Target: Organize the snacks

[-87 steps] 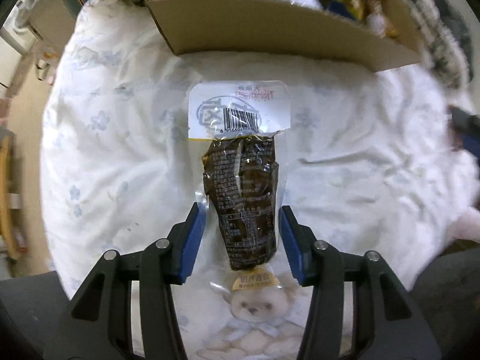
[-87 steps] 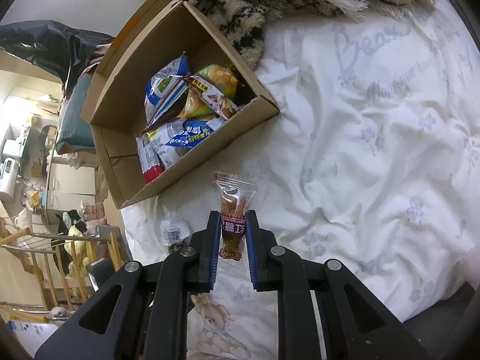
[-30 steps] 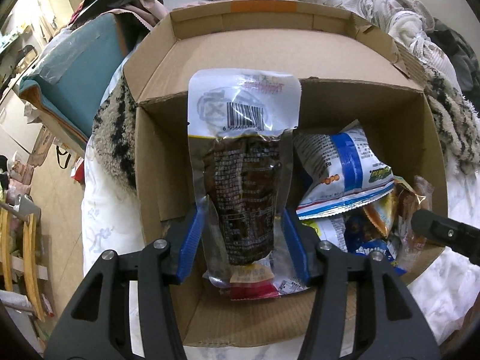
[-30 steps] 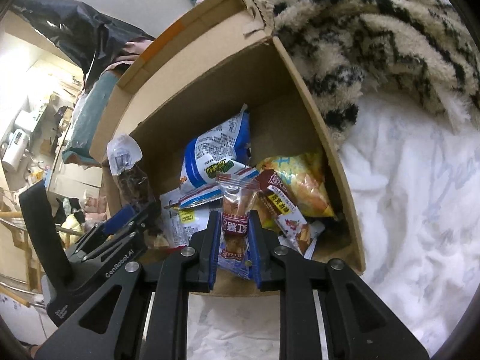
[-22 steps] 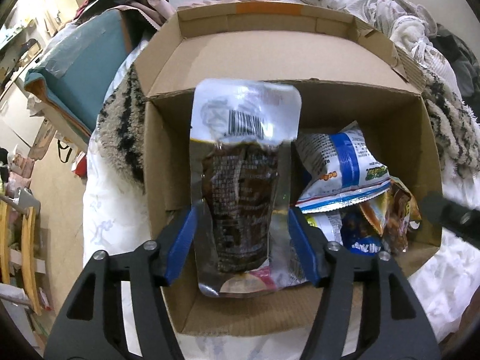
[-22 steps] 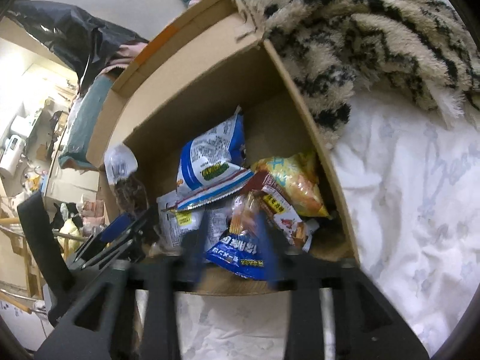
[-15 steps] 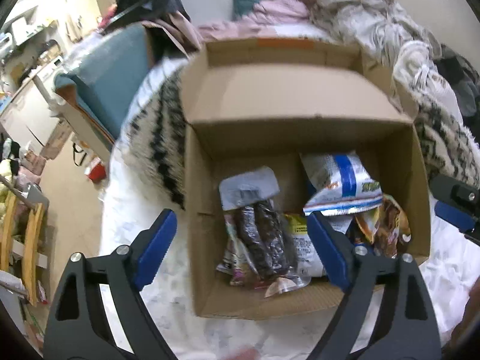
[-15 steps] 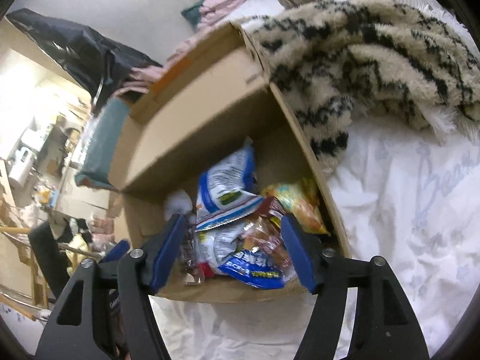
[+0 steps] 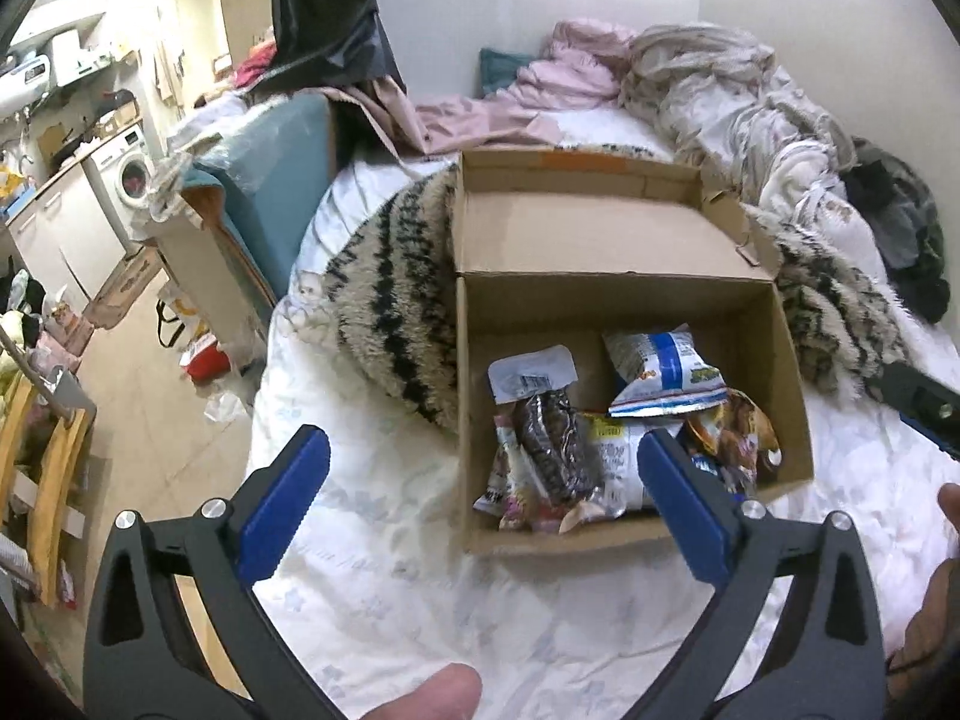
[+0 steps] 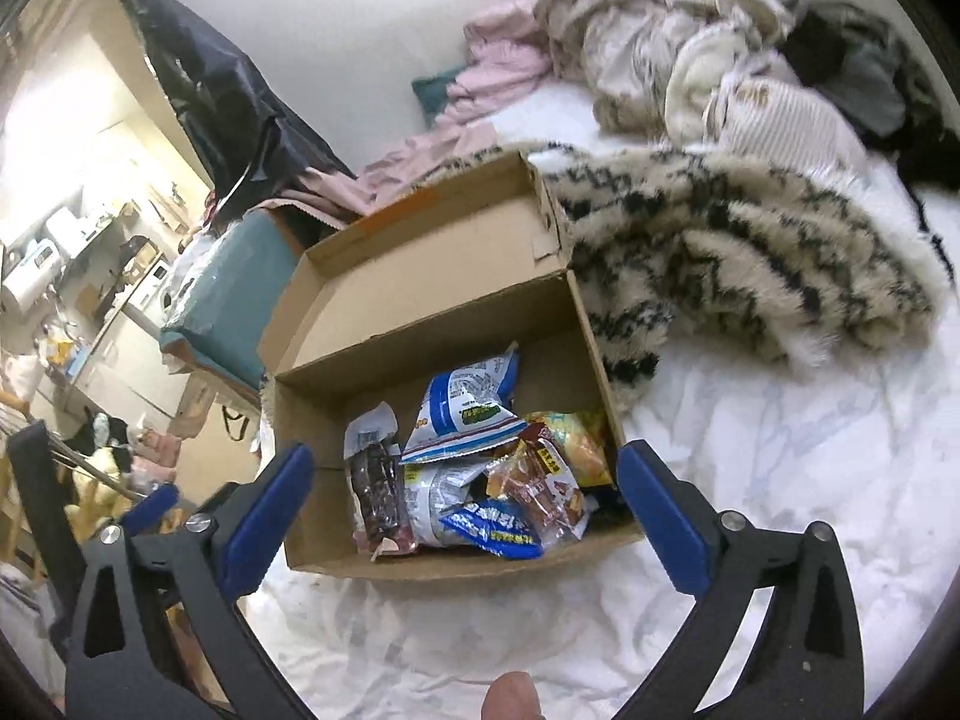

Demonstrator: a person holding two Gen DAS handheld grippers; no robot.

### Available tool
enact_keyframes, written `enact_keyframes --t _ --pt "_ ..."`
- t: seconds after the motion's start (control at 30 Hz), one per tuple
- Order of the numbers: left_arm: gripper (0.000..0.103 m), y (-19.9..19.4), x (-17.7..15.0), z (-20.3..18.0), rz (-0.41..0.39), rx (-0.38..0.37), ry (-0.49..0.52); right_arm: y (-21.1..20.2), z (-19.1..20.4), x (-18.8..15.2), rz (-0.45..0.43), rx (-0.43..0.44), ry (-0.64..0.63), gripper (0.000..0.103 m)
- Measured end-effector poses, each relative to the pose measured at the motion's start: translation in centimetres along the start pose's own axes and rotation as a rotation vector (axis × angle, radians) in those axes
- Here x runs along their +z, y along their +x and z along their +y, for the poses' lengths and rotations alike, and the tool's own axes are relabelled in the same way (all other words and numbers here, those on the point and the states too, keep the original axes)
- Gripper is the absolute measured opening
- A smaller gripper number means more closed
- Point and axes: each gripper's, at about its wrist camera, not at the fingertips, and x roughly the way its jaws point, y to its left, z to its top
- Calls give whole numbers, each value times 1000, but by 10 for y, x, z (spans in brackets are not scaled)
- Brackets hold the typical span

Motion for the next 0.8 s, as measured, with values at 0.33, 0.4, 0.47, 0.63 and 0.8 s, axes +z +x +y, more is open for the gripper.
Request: enact_keyframes --t 0.33,0.4,0.47,0.63,0.8 --pt "103 -54 -41 33 -15 -7 -74 -36 25 -44 -37 -42 -89 103" --pt "103 -63 -48 35 -32 -23 -69 -44 28 -51 -55 -54 -100 103" --pt "103 -73 -55 38 -62 -33 -61 -50 31 -57 -62 -62 -114 103" --pt "103 -78 -70 46 -61 -77 -106 -65 38 -74 -90 -87 -162 103" --pt "103 -72 -80 40 -58 -56 -80 -80 40 -86 -156 -116 -177 103"
